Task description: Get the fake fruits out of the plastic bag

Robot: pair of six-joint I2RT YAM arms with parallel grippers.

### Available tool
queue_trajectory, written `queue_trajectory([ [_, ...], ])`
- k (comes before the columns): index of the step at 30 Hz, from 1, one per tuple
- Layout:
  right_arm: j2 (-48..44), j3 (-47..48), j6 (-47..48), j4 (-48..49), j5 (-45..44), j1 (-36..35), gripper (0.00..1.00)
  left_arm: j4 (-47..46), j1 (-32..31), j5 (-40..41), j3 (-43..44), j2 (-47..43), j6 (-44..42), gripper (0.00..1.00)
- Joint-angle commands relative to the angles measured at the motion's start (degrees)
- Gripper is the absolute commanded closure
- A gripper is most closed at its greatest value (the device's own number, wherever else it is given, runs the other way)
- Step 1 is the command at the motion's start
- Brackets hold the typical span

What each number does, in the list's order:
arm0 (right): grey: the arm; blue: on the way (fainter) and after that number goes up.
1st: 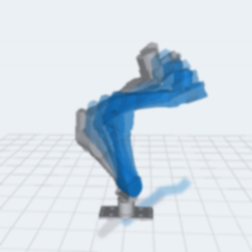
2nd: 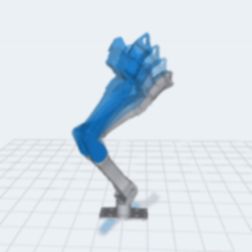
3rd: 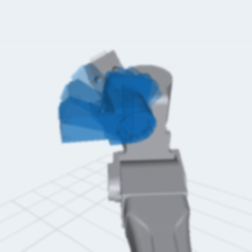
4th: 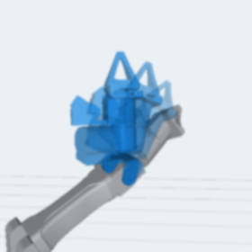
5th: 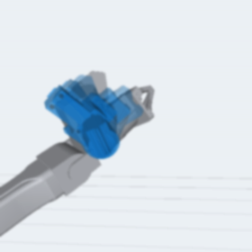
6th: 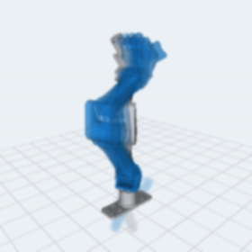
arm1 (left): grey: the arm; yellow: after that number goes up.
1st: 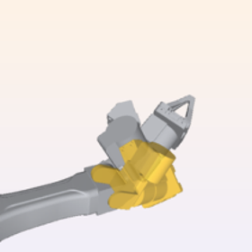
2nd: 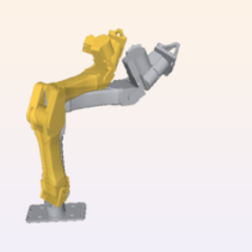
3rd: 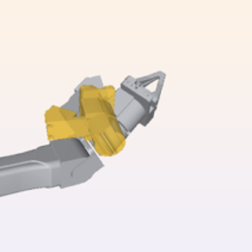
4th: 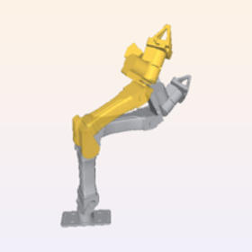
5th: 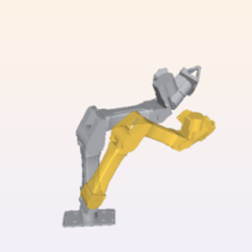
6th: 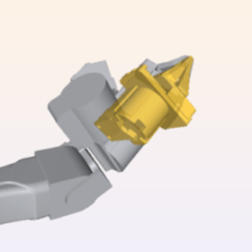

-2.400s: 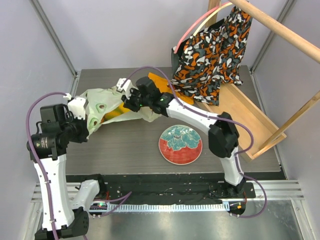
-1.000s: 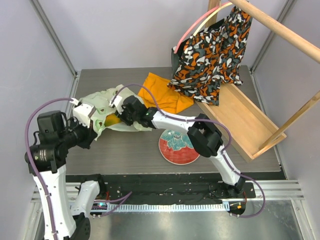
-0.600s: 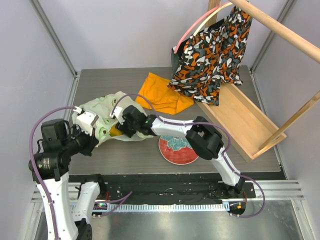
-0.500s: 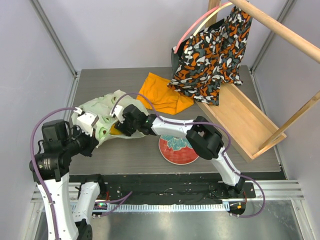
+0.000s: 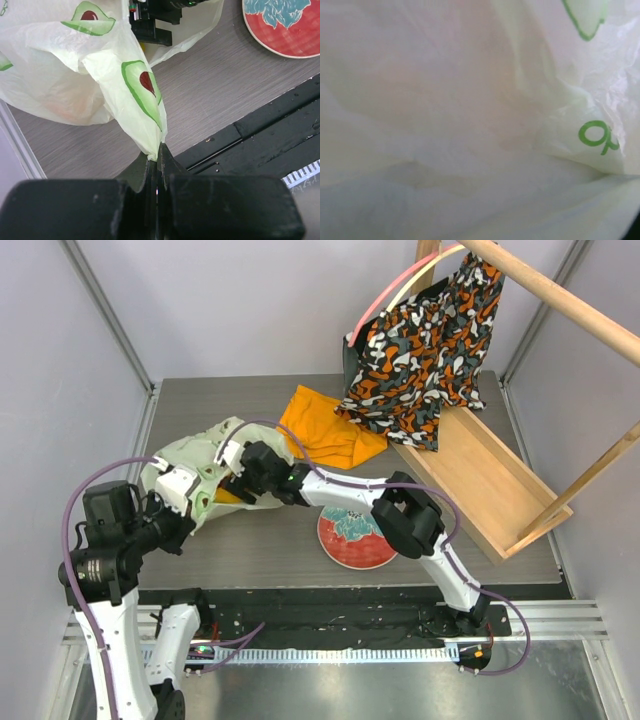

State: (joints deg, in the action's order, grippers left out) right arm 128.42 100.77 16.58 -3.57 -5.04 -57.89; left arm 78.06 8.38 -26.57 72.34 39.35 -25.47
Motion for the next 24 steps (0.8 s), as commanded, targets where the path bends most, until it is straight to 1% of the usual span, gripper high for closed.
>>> queue_trajectory([
  [1,3.8,7.2,2.7,0.8,0.2,0.2,0.14,8.3,0.3,-0.7,2.8,0.0,-2.3,1.0],
  [2,4.9,8.2,3.0,-0.1,0.7,0.1,0.12,8.8,0.2,-0.5,3.2,0.2,-2.3,1.0],
  [4,7.4,11.5,2.7,-3.3,1.3,0.1,0.12,9.1,0.2,0.0,4.0,0.5,-2.3,1.0],
  [5,7.5,11.8,2.6,-3.2,1.0,0.1,0.12,9.6,0.2,0.1,4.1,0.6,-2.3,1.0],
  [8,7.5,11.7,2.7,-2.7,-0.1,0.2,0.12,10.2,0.3,0.3,4.6,0.5,-2.4,1.0],
  [14,8.0,10.7,2.8,-5.5,0.2,0.1,0.18,9.8,0.3,0.3,4.8,0.1,-2.2,1.0],
  [18,7.1,9.0,3.9,-7.0,2.9,0.5,0.32,9.6,0.3,0.3,5.1,0.0,-0.9,1.0],
  [19,6.9,8.7,4.2,-7.5,3.4,0.8,0.43,9.4,0.3,0.3,5.1,-0.1,-0.7,1.0],
  [21,5.9,8.7,4.8,-8.0,4.3,1.0,0.53,9.5,0.3,0.4,4.7,-0.5,0.0,1.0],
  [22,5.4,8.5,5.4,-8.1,4.3,1.1,0.62,9.2,0.3,0.5,4.4,-0.7,0.2,1.0],
  [23,4.6,8.2,5.7,-8.2,6.5,1.2,0.66,9.0,0.3,0.5,3.8,-1.0,0.3,1.0],
  [24,2.9,7.2,5.7,-8.3,6.8,1.1,0.69,8.8,0.3,0.5,3.4,-1.3,0.4,1.0],
])
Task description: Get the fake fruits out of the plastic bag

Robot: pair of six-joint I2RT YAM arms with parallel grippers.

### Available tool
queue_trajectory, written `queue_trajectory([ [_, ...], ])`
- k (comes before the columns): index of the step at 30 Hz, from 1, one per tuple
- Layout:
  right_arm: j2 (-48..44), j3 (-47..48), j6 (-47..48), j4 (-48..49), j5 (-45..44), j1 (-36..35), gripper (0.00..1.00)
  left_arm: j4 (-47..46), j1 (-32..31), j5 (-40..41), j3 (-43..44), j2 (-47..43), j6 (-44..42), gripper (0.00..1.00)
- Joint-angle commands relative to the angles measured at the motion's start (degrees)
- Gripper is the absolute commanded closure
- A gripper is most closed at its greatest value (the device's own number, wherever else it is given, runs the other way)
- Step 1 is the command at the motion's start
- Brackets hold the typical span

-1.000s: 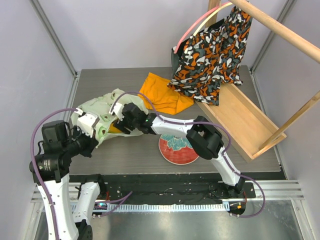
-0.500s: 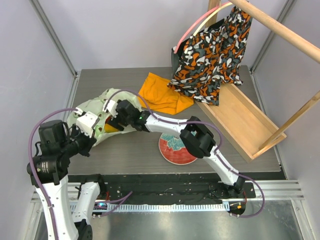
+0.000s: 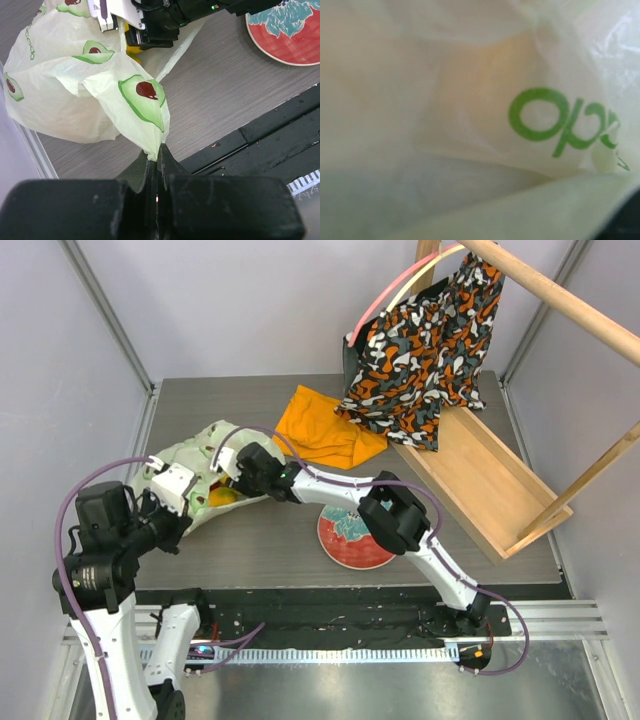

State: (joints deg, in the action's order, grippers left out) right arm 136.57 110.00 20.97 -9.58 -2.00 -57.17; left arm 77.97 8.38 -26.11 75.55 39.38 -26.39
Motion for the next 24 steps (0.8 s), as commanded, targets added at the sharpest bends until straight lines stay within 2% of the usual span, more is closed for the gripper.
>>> queue_trajectory([
  [1,-6.6,-2.7,1.6,-2.5,4.0,0.5,0.74,8.3,0.2,0.1,-0.3,-1.5,1.3,1.0],
  [5,-14.6,-8.9,1.4,-2.7,8.0,0.5,0.79,6.5,0.3,-0.6,-2.4,-1.8,1.3,1.0],
  [10,-25.6,-19.2,1.0,-3.2,18.6,0.4,0.83,3.0,0.3,-1.7,-4.4,-0.3,0.6,1.0],
  [12,-29.3,-21.7,-0.3,-3.6,20.3,0.4,0.85,2.3,0.3,-2.4,-4.9,0.4,0.0,1.0],
  [19,-33.6,-24.1,-1.6,-4.2,22.8,0.4,0.9,-5.2,0.3,-2.1,-7.3,3.5,0.3,1.0],
  [24,-38.6,-23.7,3.1,-12.7,24.1,1.7,0.9,-13.2,0.3,0.2,-7.3,6.4,7.3,1.0],
])
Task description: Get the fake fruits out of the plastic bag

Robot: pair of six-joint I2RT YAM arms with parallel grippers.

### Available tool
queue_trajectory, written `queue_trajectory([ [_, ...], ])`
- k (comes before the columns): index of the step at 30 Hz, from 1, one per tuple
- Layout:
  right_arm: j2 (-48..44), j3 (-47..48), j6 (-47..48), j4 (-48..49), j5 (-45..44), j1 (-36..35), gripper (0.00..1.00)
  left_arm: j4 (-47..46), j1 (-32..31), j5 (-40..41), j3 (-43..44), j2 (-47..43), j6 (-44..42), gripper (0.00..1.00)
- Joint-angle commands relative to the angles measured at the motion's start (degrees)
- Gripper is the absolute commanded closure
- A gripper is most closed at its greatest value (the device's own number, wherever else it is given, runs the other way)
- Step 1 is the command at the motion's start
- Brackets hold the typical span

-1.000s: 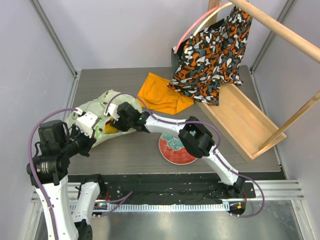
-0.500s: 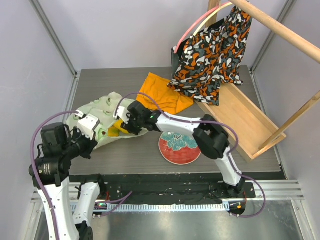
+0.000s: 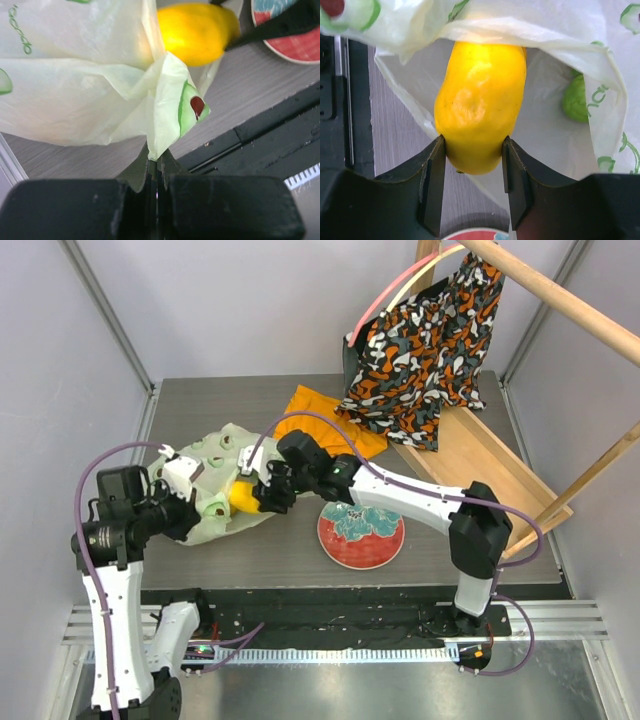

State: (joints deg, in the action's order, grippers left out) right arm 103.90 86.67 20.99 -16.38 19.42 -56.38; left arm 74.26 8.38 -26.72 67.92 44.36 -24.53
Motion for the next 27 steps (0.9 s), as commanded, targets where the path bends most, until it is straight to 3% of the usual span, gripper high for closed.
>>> queue_trajectory([
  [1,-7.0,-0.7,4.6,-7.5,2.8,1.6,0.9,-10.7,0.3,1.1,0.4,1.5,6.5,1.0],
  [9,-21.7,-6.4,15.5,-21.0,9.1,8.6,0.9,-17.3,0.3,0.4,-0.8,5.6,9.6,1.0],
  [15,-30.4,-13.9,30.0,-30.6,4.2,10.9,0.9,-24.0,0.2,-0.5,-2.3,7.5,17.9,1.0],
  [21,-30.0,-23.6,21.9,-27.3,-3.2,21.9,0.9,-23.4,0.1,0.2,-0.6,7.8,16.2,1.0],
  [23,-28.8,-25.9,18.3,-23.8,-8.1,22.9,0.9,-22.6,0.2,-0.3,-0.4,7.5,15.5,1.0],
  [27,-26.5,-29.3,18.7,-18.0,-9.9,24.4,0.9,-20.9,0.2,-0.4,-0.5,6.7,13.8,1.0],
])
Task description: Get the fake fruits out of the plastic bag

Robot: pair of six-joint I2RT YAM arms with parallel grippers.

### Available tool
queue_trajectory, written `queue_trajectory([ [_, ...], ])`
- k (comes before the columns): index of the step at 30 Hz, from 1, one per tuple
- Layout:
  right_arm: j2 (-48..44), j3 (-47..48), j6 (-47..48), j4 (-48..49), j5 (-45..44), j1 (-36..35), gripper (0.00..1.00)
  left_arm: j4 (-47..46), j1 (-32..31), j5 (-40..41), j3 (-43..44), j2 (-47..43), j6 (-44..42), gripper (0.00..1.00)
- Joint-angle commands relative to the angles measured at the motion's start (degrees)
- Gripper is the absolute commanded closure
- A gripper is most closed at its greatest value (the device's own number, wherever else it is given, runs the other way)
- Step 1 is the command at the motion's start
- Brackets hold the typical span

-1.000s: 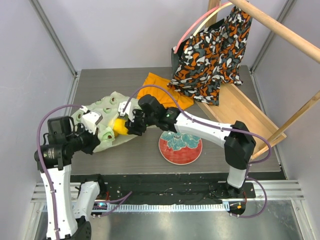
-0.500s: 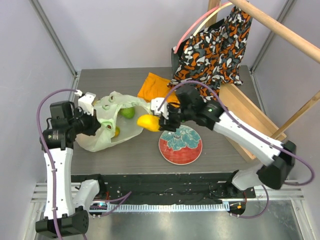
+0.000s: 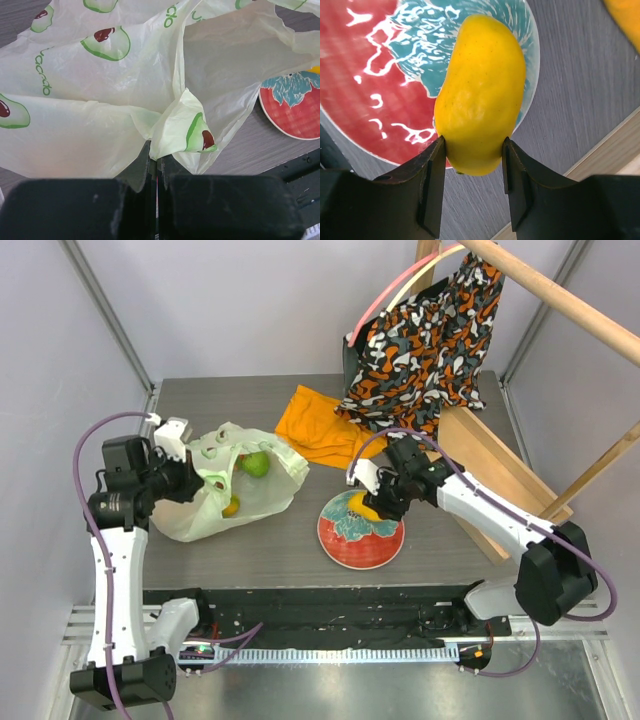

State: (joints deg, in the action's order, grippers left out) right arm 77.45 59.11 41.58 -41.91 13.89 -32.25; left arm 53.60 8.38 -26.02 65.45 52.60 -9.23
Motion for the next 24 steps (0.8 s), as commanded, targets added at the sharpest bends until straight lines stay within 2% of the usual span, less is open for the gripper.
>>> queue_trajectory([
  [1,0.3,-2.2,-1.7,8.6,-4.5,0.3,0.89,0.2,0.2,-1.0,1.9,-1.7,-1.9,1.0],
  [6,3.5,-3.3,-3.9,10.9,-5.6,0.3,0.86,2.2,0.3,0.1,1.2,-3.2,-3.6,1.0],
  [10,4.9,-5.0,-5.4,12.7,-7.1,0.3,0.7,2.5,0.2,0.4,0.5,-4.1,-3.9,1.0],
  [11,4.8,-5.7,-5.6,13.3,-7.6,0.3,0.53,2.6,0.2,0.4,0.3,-4.2,-3.9,1.0],
  [12,4.7,-5.8,-6.2,13.6,-8.0,0.3,0.44,2.6,0.2,0.4,-0.1,-4.3,-4.0,1.0],
  [13,4.6,-6.0,-6.7,14.0,-9.0,0.3,0.17,2.8,0.2,0.4,-0.2,-4.5,-3.9,1.0],
  [14,4.0,-6.0,-7.1,13.9,-9.1,0.3,0.06,2.8,0.2,0.5,-0.3,-4.8,-3.9,1.0],
  [16,2.9,-4.5,-8.2,12.2,-7.8,0.3,0.01,3.0,0.2,0.6,-0.4,-4.9,-4.2,1.0],
  [17,1.2,-0.4,-9.0,9.4,-6.6,0.2,0.01,3.3,0.2,0.8,-0.3,-4.9,-4.3,1.0],
  [19,-0.4,5.1,-10.7,6.6,-1.3,0.3,0.0,4.0,0.1,0.9,-0.1,-5.0,-4.5,1.0],
  [20,-1.1,10.8,-10.4,3.9,5.2,-0.1,0.0,4.1,0.2,1.0,0.0,-4.9,-4.4,1.0],
  [21,-1.9,13.5,-9.9,2.8,7.8,-0.8,0.01,4.2,0.2,1.0,0.1,-5.0,-4.1,1.0],
  [24,-2.3,19.9,-7.4,3.6,9.1,-7.6,0.01,3.8,0.2,1.6,0.3,-4.8,-0.3,1.0],
])
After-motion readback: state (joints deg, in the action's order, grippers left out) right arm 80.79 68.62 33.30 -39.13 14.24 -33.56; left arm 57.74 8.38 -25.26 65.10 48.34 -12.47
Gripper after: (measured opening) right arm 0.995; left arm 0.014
